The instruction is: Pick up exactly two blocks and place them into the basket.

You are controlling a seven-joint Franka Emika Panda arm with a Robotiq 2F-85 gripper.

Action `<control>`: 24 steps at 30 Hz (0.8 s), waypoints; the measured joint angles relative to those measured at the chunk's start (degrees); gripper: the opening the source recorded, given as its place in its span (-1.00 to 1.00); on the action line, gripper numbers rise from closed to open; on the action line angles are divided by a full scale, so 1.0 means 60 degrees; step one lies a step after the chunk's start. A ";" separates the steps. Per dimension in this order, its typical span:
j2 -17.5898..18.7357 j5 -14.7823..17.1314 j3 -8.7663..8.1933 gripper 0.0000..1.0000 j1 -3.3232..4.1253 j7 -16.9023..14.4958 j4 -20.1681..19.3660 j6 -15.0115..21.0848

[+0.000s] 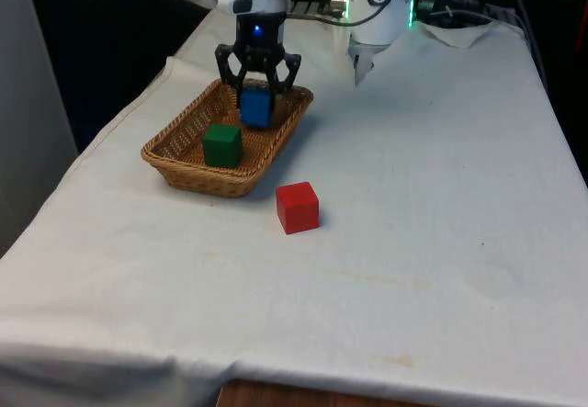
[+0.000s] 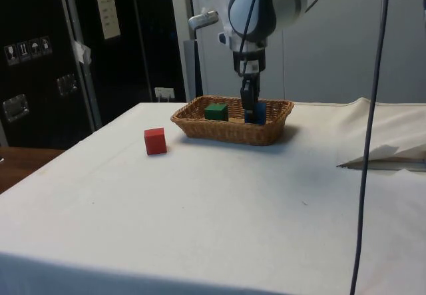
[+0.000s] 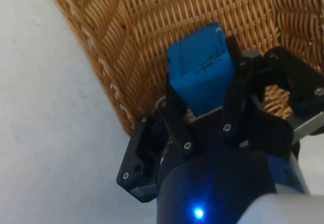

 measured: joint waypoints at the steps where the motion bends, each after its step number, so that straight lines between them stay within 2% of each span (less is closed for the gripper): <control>1: 0.0038 0.0029 0.0000 -0.93 -0.0010 0.0000 0.0000 0.0038; 3: 0.0038 0.0029 0.0000 -0.65 -0.0010 0.0000 0.0010 0.0038; 7: 0.0038 0.0029 -0.0010 0.11 -0.0010 0.0000 0.0010 0.0038; 8: 0.0038 0.0029 -0.0010 0.51 -0.0010 0.0000 0.0010 0.0038; 9: 0.0038 0.0029 -0.0010 0.51 -0.0010 0.0000 0.0010 0.0038; 11: 0.0038 0.0029 -0.0010 0.90 -0.0010 0.0000 0.0010 0.0038; 12: 0.0038 0.0029 -0.0010 0.99 -0.0010 0.0000 0.0010 0.0038; 22: 0.0010 0.0029 -0.0019 1.00 -0.0010 0.0000 0.0019 0.0048; 24: -0.0210 0.0029 -0.0048 1.00 -0.0010 0.0010 0.0010 -0.0010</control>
